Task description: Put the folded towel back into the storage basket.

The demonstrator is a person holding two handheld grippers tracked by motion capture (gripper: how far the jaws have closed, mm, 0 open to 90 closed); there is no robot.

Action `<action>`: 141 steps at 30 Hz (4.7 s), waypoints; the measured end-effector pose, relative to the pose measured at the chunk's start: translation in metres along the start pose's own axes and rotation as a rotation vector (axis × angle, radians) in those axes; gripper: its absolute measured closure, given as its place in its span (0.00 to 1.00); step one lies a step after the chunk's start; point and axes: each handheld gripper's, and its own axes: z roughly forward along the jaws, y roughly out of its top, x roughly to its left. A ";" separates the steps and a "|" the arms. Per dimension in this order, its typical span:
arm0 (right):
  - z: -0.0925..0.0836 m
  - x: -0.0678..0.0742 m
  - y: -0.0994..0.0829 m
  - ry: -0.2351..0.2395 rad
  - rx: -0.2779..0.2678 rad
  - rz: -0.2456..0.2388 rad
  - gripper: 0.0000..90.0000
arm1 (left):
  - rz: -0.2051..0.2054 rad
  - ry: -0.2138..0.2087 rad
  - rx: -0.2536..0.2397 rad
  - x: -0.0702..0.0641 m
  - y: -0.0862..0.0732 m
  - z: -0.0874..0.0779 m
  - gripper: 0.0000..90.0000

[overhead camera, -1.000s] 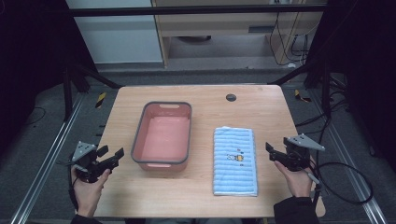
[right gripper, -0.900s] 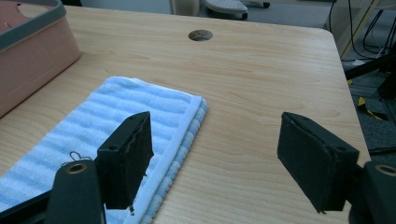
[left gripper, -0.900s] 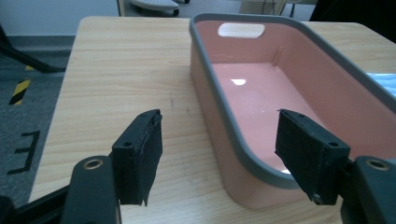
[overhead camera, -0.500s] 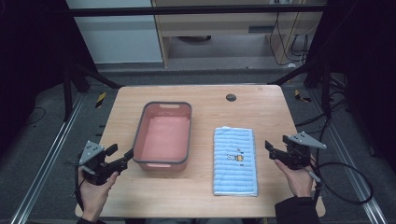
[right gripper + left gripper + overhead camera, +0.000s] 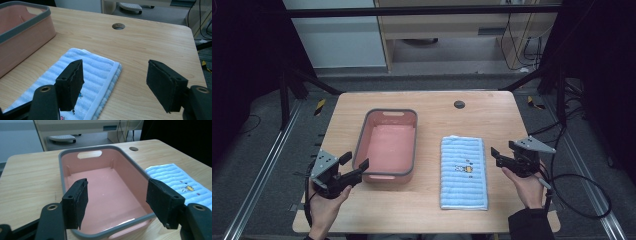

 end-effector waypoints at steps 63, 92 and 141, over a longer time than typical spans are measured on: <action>0.066 -0.002 0.020 0.006 0.078 -0.006 0.41 | 0.163 -0.213 0.180 -0.155 -0.040 0.122 0.45; 0.112 0.001 -0.022 0.004 0.225 -0.029 0.54 | 0.152 -0.230 0.298 -0.168 -0.076 0.149 0.60; 0.121 0.003 -0.036 0.037 0.260 0.012 0.71 | 0.124 -0.239 0.331 -0.177 -0.083 0.153 0.94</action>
